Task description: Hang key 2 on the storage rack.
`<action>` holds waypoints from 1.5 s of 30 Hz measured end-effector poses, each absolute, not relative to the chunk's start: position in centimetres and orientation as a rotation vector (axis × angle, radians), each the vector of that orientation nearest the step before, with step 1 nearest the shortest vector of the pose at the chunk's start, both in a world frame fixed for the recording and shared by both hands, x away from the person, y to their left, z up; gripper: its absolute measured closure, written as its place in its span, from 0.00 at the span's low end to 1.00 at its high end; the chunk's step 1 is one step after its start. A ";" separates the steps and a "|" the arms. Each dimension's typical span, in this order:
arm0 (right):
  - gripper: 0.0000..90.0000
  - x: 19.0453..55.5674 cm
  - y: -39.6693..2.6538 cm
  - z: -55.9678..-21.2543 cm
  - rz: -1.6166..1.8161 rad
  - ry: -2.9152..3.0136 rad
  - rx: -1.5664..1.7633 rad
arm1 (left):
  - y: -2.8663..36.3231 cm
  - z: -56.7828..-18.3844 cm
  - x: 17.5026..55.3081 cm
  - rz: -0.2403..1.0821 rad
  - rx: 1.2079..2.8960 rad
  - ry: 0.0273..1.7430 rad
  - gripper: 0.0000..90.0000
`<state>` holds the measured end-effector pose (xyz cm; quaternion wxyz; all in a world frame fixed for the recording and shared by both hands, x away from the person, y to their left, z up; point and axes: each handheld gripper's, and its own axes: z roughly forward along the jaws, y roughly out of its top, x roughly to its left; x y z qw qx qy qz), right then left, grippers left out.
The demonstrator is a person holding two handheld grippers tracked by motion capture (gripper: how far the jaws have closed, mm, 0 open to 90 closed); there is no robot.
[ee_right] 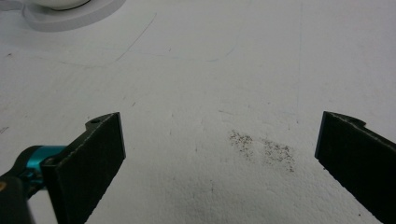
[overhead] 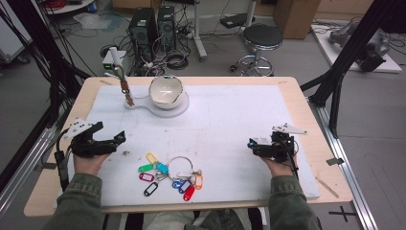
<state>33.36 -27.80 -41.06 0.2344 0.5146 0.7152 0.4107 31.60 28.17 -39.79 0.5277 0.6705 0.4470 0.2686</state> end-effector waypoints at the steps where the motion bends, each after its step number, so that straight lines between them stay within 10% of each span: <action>1: 0.01 33.3 -27.8 -41.1 1.127 1.965 1.417 | 27.9 -39.7 31.6 0.638 1.612 1.055 0.02; 45: 0.01 33.3 -27.6 -41.2 1.120 1.997 1.409 | 21.0 -39.9 31.0 0.494 1.796 0.825 0.02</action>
